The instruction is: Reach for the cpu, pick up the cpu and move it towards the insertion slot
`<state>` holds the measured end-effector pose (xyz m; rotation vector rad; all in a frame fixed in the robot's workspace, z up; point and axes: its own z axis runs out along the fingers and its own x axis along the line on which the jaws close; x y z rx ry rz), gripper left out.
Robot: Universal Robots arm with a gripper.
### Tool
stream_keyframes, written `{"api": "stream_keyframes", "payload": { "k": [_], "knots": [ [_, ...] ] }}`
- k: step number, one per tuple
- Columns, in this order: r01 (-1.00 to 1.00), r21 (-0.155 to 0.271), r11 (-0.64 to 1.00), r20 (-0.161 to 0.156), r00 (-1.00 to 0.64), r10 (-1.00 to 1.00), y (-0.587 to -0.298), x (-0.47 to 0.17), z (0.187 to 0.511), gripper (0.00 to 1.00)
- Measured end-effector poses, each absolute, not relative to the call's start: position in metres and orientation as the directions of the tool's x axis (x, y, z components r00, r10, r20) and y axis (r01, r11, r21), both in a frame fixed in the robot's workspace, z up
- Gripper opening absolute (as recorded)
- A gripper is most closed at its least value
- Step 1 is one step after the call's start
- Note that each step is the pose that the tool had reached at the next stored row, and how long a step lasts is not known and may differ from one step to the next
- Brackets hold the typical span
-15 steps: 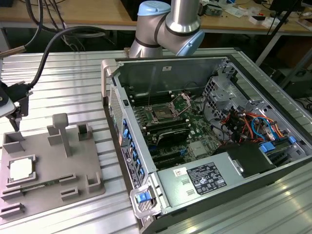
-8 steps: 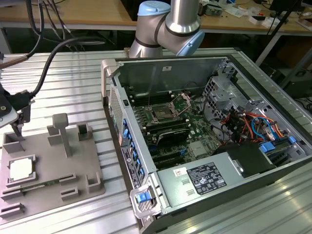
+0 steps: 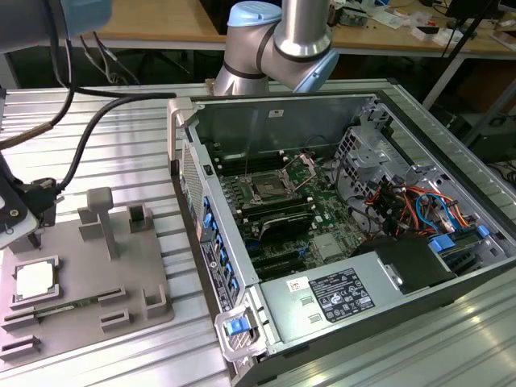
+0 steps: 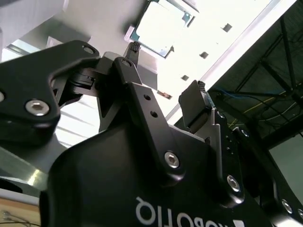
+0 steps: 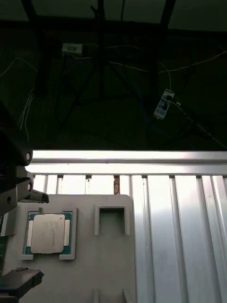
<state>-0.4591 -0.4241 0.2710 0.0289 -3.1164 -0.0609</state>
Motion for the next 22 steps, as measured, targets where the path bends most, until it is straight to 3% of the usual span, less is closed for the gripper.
{"api": "stream_keyframes", "payload": {
  "k": [22],
  "knots": [
    [-0.018, 0.039, 0.999, 0.024, -1.0, -0.019, -0.43, -0.459, 0.236, 0.62]
  ]
}}
